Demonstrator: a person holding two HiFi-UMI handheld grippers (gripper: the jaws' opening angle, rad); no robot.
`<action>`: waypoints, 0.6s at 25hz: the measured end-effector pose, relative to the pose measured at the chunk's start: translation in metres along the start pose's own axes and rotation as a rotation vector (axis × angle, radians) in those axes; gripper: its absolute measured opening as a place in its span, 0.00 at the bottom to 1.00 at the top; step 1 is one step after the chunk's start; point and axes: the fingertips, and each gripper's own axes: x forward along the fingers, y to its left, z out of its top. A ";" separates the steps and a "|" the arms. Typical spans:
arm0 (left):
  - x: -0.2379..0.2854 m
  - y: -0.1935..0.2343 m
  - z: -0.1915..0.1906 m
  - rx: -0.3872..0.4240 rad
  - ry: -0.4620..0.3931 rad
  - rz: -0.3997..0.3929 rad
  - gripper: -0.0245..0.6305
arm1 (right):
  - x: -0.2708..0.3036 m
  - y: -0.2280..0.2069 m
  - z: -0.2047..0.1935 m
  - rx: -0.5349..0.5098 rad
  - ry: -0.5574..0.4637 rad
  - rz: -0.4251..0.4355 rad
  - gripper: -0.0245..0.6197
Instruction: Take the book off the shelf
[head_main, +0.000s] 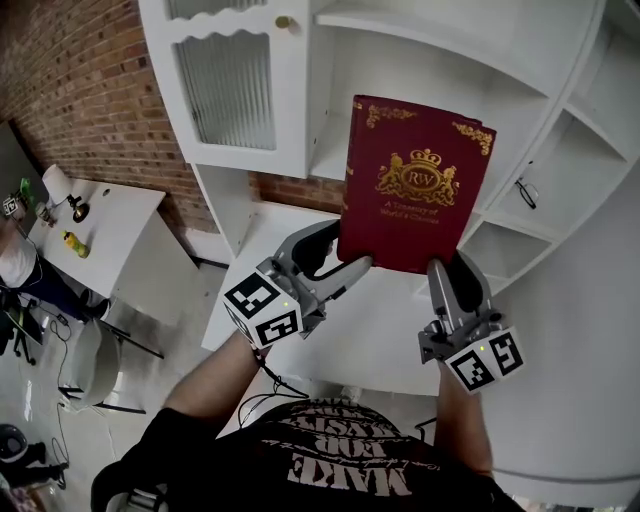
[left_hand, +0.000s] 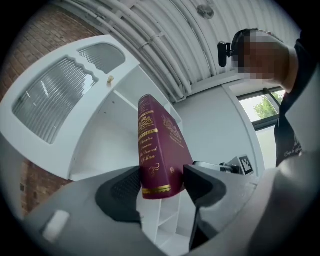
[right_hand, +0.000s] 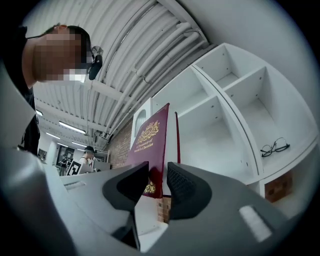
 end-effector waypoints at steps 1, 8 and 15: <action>-0.003 -0.003 0.004 0.003 -0.002 -0.002 0.46 | -0.002 0.005 0.002 -0.005 -0.005 0.003 0.25; -0.023 -0.019 0.022 0.032 -0.033 -0.006 0.46 | -0.010 0.031 0.015 -0.030 -0.034 0.020 0.25; -0.039 -0.027 0.032 0.051 -0.024 -0.015 0.46 | -0.015 0.052 0.018 -0.039 -0.043 0.012 0.25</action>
